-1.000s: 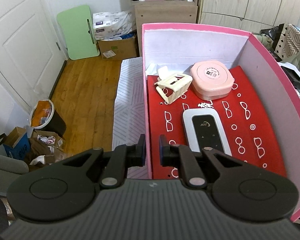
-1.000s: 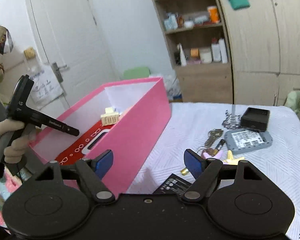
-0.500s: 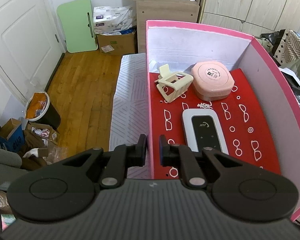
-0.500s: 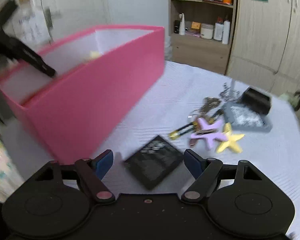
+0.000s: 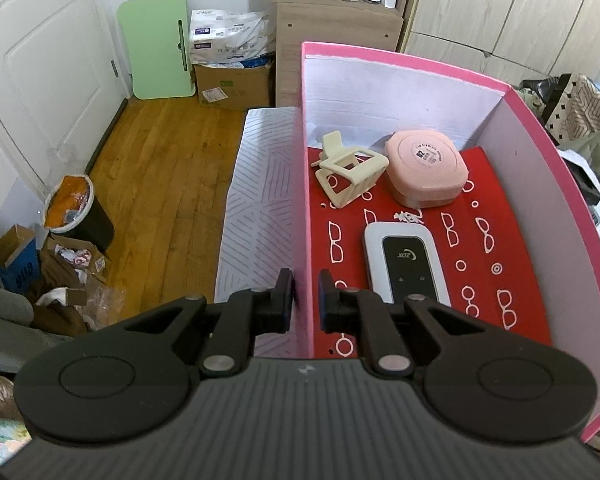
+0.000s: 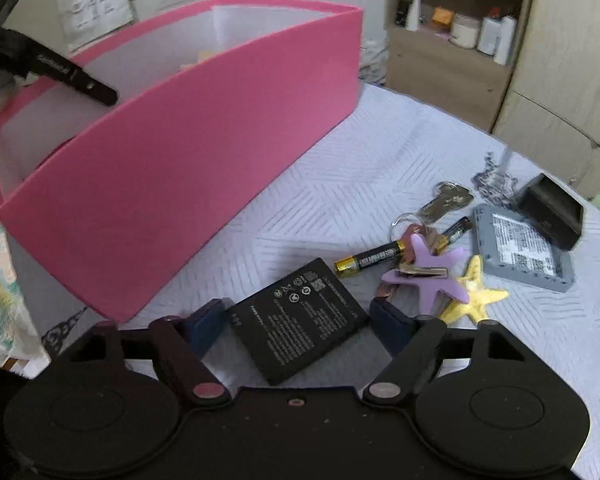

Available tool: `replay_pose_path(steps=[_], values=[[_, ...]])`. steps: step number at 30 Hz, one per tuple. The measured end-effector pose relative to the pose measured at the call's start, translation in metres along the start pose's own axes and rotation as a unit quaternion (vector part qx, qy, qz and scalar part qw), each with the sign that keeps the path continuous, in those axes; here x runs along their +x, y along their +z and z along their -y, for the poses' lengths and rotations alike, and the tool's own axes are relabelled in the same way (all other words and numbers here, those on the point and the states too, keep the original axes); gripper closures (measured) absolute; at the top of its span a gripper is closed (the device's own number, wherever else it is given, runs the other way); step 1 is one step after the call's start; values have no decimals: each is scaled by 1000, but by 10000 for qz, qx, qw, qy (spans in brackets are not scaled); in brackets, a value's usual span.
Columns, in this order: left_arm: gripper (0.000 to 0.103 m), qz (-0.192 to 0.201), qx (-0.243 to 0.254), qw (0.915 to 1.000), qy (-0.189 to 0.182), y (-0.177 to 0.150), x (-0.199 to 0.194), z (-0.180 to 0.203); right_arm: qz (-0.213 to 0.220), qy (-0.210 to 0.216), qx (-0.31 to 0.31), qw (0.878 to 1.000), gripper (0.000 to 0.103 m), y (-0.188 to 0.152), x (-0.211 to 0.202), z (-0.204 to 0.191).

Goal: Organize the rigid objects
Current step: 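Move the right gripper to the black battery and grasp it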

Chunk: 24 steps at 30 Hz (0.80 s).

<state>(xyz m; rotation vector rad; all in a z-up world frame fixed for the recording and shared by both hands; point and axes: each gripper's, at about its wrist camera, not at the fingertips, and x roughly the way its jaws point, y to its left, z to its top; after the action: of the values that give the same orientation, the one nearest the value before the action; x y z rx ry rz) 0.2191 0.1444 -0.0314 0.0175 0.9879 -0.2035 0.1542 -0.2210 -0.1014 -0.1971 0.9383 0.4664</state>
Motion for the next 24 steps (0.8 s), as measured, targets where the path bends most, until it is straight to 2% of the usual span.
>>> replay_pose_path(steps=[4, 8, 13, 24], values=[[93, 3, -6, 10000, -5, 0, 0, -1, 54, 6, 130, 9999, 21, -1, -2, -1], [93, 6, 20, 10000, 6, -1, -1, -3, 120, 214, 684, 9974, 21, -3, -5, 13], [93, 8, 6, 10000, -3, -1, -1, -4, 189, 961, 1872, 9774, 21, -4, -8, 46], [93, 3, 43, 10000, 16, -1, -1, -4, 456, 1443, 2506, 9562, 21, -5, -26, 65]])
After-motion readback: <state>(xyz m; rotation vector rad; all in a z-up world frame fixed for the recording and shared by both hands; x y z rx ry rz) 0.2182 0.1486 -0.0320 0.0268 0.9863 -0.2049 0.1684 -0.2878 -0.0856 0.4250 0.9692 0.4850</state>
